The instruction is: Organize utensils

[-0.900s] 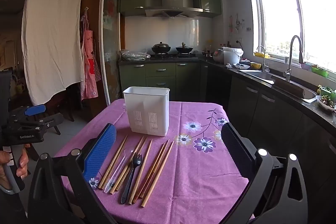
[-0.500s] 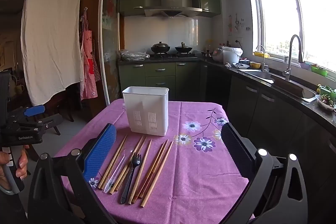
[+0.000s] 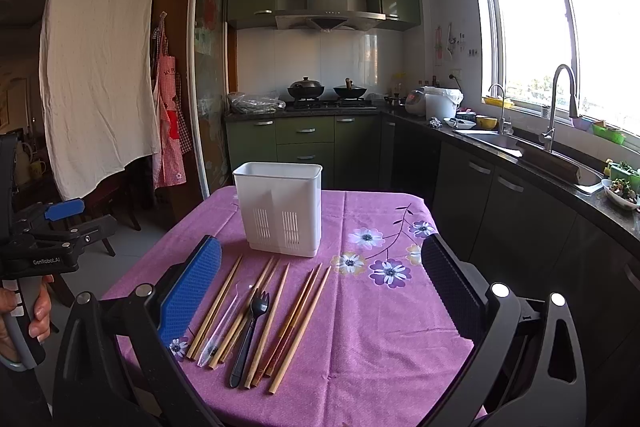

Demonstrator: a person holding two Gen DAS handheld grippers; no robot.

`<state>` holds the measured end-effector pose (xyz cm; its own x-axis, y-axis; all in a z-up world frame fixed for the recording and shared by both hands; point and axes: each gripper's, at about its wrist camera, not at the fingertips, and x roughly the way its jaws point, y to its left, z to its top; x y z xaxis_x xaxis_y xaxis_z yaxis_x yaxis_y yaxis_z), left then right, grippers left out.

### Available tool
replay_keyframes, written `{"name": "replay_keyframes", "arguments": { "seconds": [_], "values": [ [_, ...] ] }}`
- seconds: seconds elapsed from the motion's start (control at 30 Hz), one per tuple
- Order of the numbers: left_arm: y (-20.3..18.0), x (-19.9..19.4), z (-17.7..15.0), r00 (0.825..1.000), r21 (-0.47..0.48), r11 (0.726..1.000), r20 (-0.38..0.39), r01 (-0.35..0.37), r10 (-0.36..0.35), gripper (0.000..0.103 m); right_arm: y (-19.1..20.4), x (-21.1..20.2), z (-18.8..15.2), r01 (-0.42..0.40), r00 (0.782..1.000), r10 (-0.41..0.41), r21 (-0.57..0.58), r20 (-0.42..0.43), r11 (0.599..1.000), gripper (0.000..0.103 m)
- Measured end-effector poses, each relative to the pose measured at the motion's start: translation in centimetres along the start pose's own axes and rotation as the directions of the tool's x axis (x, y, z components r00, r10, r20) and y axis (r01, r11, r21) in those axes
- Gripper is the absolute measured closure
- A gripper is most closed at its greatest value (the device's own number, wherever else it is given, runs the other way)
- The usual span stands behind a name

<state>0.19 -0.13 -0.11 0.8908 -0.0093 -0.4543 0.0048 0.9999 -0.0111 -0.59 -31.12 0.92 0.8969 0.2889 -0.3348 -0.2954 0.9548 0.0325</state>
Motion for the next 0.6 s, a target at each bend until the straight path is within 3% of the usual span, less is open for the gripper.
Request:
{"name": "replay_keyframes", "arguments": {
  "seconds": [0.6],
  "values": [
    [-0.64,0.07,-0.31,1.000,0.003,1.000,-0.012,0.004,-0.004,0.006,0.42,0.60,-0.09,-0.003,1.000,0.003,0.000,-0.016,1.000,0.004]
  ]
}}
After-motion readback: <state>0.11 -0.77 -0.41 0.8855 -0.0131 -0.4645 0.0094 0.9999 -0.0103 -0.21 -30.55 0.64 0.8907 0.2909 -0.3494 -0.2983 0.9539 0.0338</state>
